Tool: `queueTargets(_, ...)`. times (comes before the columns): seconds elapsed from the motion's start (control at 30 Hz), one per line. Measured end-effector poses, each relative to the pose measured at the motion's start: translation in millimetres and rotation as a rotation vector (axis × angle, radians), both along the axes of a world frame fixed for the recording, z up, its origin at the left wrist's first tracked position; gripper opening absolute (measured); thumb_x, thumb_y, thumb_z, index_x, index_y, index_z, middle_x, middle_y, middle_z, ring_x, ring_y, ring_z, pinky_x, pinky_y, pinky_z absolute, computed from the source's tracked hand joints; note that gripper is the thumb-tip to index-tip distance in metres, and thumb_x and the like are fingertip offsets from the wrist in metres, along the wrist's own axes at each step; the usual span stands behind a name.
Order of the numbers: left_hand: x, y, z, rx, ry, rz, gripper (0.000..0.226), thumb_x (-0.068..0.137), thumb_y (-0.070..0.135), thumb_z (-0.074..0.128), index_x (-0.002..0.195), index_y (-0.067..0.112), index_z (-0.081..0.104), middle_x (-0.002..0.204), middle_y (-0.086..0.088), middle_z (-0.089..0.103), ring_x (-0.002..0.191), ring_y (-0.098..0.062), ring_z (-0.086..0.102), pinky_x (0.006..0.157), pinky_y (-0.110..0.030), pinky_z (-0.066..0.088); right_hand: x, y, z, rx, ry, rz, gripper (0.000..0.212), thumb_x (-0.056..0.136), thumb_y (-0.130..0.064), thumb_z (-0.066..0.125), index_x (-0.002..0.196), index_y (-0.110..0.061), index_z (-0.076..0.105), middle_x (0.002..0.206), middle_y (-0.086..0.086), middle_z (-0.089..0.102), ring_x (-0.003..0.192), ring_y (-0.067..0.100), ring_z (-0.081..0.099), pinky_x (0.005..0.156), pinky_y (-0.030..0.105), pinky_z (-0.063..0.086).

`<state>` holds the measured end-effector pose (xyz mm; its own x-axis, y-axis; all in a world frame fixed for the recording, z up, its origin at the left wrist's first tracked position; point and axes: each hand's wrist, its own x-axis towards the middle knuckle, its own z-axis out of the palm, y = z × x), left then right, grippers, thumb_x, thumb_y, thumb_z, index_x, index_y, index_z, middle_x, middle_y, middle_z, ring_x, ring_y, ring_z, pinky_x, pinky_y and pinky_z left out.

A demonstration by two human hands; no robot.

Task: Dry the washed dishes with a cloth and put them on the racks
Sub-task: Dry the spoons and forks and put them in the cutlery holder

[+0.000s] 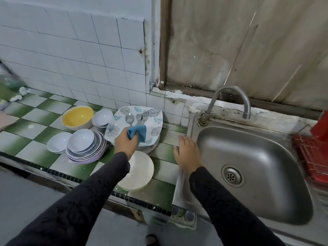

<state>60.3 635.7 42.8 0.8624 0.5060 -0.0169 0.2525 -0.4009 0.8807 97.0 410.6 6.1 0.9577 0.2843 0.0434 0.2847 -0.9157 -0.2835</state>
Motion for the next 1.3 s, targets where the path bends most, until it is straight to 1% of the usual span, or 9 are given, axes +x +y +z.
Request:
queueTargets(0.13, 20, 25, -2, -0.022, 0.008, 0.046, 0.025, 0.095, 0.012, 0.055, 0.12, 0.008, 0.058, 0.104, -0.004, 0.059, 0.096, -0.021, 0.054, 0.082, -0.027, 0.039, 29, 30, 1, 0.012, 0.037, 0.042, 0.054, 0.101, -0.031, 0.037, 0.148, -0.006, 0.042, 0.148, 0.014, 0.05, 0.142, 0.033, 0.037, 0.117, 0.039, 0.025)
queueTargets(0.3, 40, 61, -11, -0.083, 0.029, 0.103, 0.029, 0.098, 0.019, 0.053, 0.126, 0.012, 0.051, 0.123, -0.01, 0.059, 0.108, -0.024, 0.055, 0.1, -0.041, 0.047, 50, 68, -1, 0.013, 0.026, 0.105, 0.046, 0.102, -0.029, 0.045, 0.143, -0.009, 0.049, 0.138, 0.01, 0.057, 0.13, 0.029, 0.047, 0.105, 0.036, 0.032)
queueTargets(0.53, 64, 106, -14, -0.155, 0.041, 0.088, 0.028, 0.1, 0.021, 0.052, 0.127, 0.014, 0.048, 0.117, -0.004, 0.057, 0.103, -0.022, 0.055, 0.086, -0.031, 0.047, 67, 130, -2, 0.03, 0.111, 0.111, 0.039, 0.103, -0.025, 0.043, 0.134, -0.006, 0.056, 0.128, 0.012, 0.061, 0.121, 0.029, 0.051, 0.098, 0.035, 0.037)
queueTargets(0.7, 91, 146, -16, -0.114, 0.116, -0.002, 0.03, 0.1, 0.02, 0.052, 0.128, 0.009, 0.05, 0.115, -0.006, 0.057, 0.103, -0.022, 0.055, 0.095, -0.037, 0.047, 72, 184, -9, 0.039, 0.084, -0.002, 0.032, 0.101, -0.027, 0.047, 0.109, -0.005, 0.068, 0.104, 0.014, 0.064, 0.102, 0.031, 0.057, 0.08, 0.038, 0.044)
queueTargets(0.8, 106, 170, -20, -0.13, 0.143, -0.059, 0.029, 0.099, 0.02, 0.055, 0.125, 0.007, 0.054, 0.115, -0.009, 0.061, 0.101, -0.024, 0.057, 0.09, -0.034, 0.047, 73, 212, -14, -0.073, 0.128, -0.028, 0.035, 0.104, -0.031, 0.042, 0.112, -0.007, 0.066, 0.113, 0.013, 0.06, 0.11, 0.031, 0.053, 0.087, 0.04, 0.043)
queueTargets(0.9, 115, 189, -24, -0.17, 0.159, -0.141, 0.029, 0.098, 0.02, 0.056, 0.123, 0.005, 0.058, 0.116, -0.012, 0.065, 0.105, -0.028, 0.061, 0.093, -0.038, 0.049, 76, 231, -18, -0.196, 0.148, -0.1, 0.037, 0.105, -0.035, 0.041, 0.12, -0.009, 0.063, 0.124, 0.011, 0.056, 0.118, 0.029, 0.05, 0.092, 0.039, 0.042)
queueTargets(1.07, 122, 212, -25, -0.307, 0.157, -0.224, 0.031, 0.099, 0.022, 0.056, 0.124, 0.004, 0.058, 0.118, -0.015, 0.065, 0.104, -0.029, 0.063, 0.095, -0.044, 0.053, 76, 255, -21, -0.293, 0.168, -0.175, 0.03, 0.104, -0.027, 0.046, 0.125, -0.01, 0.058, 0.128, 0.01, 0.055, 0.12, 0.029, 0.05, 0.093, 0.037, 0.042)
queueTargets(1.17, 123, 220, -27, -0.385, 0.192, -0.256, 0.037, 0.098, 0.028, 0.058, 0.126, 0.003, 0.057, 0.117, -0.015, 0.066, 0.102, -0.028, 0.064, 0.089, -0.039, 0.056, 78, 264, -20, -0.297, 0.22, -0.255, 0.029, 0.103, -0.019, 0.046, 0.128, -0.011, 0.056, 0.131, 0.01, 0.054, 0.123, 0.03, 0.05, 0.096, 0.038, 0.042)
queueTargets(1.3, 123, 233, -27, -0.52, 0.215, -0.293, 0.04, 0.097, 0.032, 0.059, 0.127, 0.005, 0.056, 0.116, -0.014, 0.066, 0.105, -0.03, 0.065, 0.094, -0.049, 0.055, 80, 273, -13, -0.219, 0.314, -0.399, 0.033, 0.1, -0.016, 0.047, 0.132, -0.009, 0.054, 0.133, 0.012, 0.054, 0.125, 0.032, 0.05, 0.102, 0.039, 0.041)
